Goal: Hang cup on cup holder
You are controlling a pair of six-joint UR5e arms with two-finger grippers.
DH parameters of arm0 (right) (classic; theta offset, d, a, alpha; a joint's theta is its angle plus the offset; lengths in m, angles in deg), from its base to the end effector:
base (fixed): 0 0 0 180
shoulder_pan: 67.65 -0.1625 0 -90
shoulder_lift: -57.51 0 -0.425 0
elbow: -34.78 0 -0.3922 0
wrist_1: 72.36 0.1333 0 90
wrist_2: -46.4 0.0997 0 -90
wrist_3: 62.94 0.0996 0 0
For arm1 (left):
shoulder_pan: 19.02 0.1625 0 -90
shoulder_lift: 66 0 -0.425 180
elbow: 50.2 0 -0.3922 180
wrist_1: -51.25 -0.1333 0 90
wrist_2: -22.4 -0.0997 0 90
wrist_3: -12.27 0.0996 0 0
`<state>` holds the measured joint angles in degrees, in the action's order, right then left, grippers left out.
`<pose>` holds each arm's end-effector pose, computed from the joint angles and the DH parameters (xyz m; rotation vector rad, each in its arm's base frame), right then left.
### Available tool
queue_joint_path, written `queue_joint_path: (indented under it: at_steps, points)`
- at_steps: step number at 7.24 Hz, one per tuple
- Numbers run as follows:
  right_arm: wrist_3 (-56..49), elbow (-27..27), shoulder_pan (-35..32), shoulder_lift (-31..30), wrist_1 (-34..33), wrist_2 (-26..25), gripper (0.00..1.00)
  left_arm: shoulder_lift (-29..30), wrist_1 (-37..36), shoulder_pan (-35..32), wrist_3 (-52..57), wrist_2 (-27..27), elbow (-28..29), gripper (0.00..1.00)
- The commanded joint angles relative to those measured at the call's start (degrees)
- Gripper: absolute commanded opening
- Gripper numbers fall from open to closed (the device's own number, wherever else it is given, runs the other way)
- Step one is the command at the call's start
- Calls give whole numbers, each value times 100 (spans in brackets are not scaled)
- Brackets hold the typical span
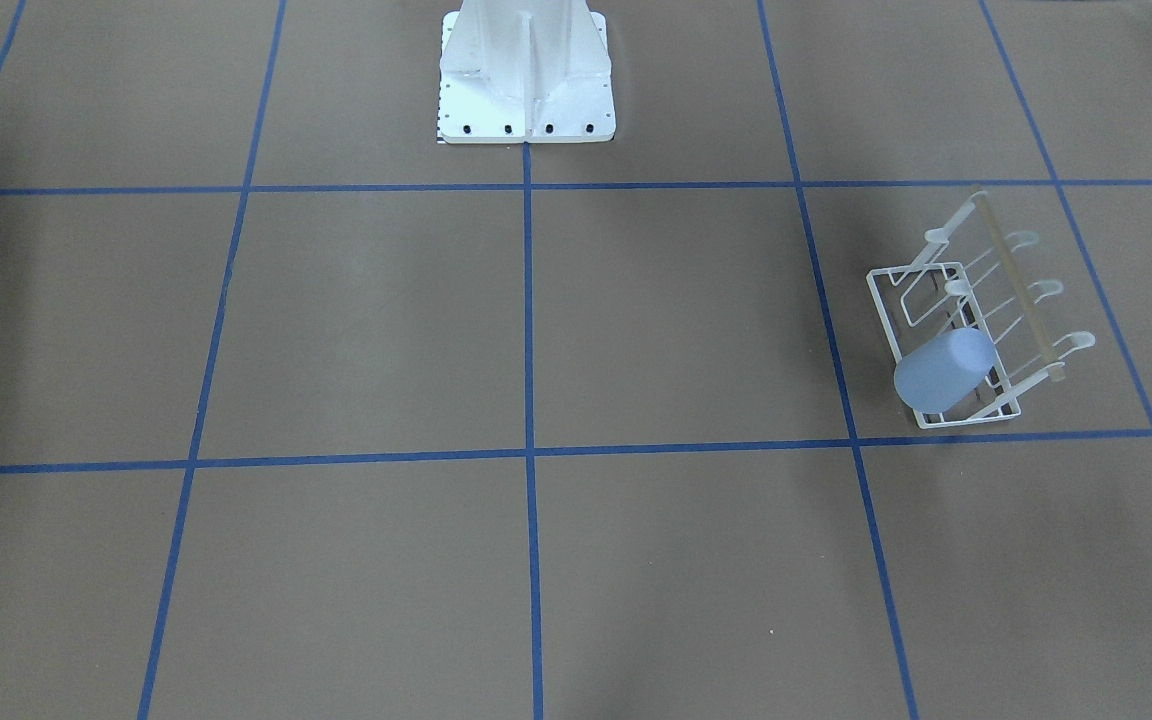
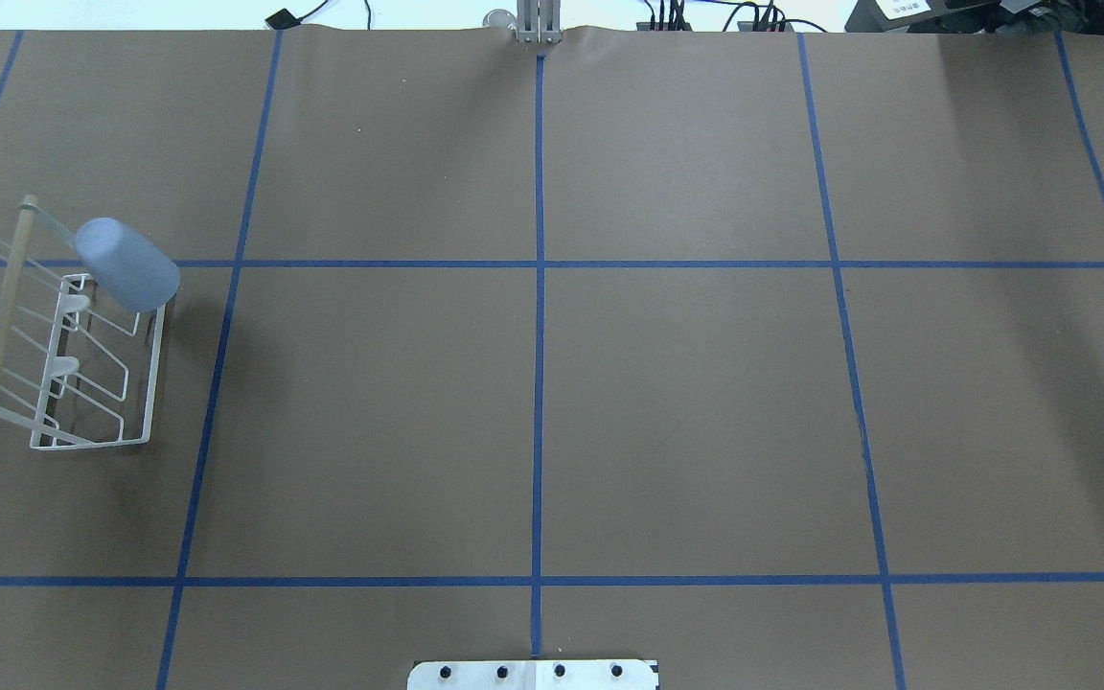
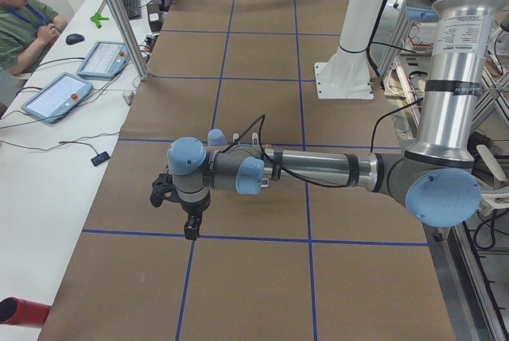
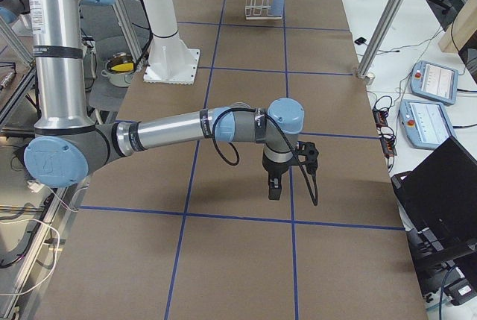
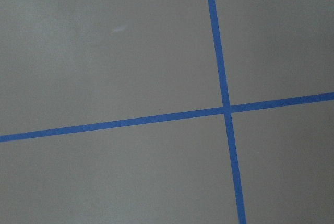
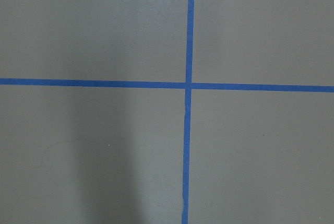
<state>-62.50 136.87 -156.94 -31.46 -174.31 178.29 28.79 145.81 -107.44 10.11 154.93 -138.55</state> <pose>0.0607 -0.4916 0.5705 0.0122 -0.7313 -0.0120 -0.0512 -0.5374 0.6239 0.1039 0.7449 0.0402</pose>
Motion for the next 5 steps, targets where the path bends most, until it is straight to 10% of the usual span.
queue_joint_path:
  at_steps: [1, 5]
  points:
    - [0, 4, -18, -15, -9, 65, 100, -5, 27, 1, -127, 88, -32, 99]
    - [-9, 13, -36, -50, 0, 65, 100, -5, 36, 1, -127, 97, -41, 99]
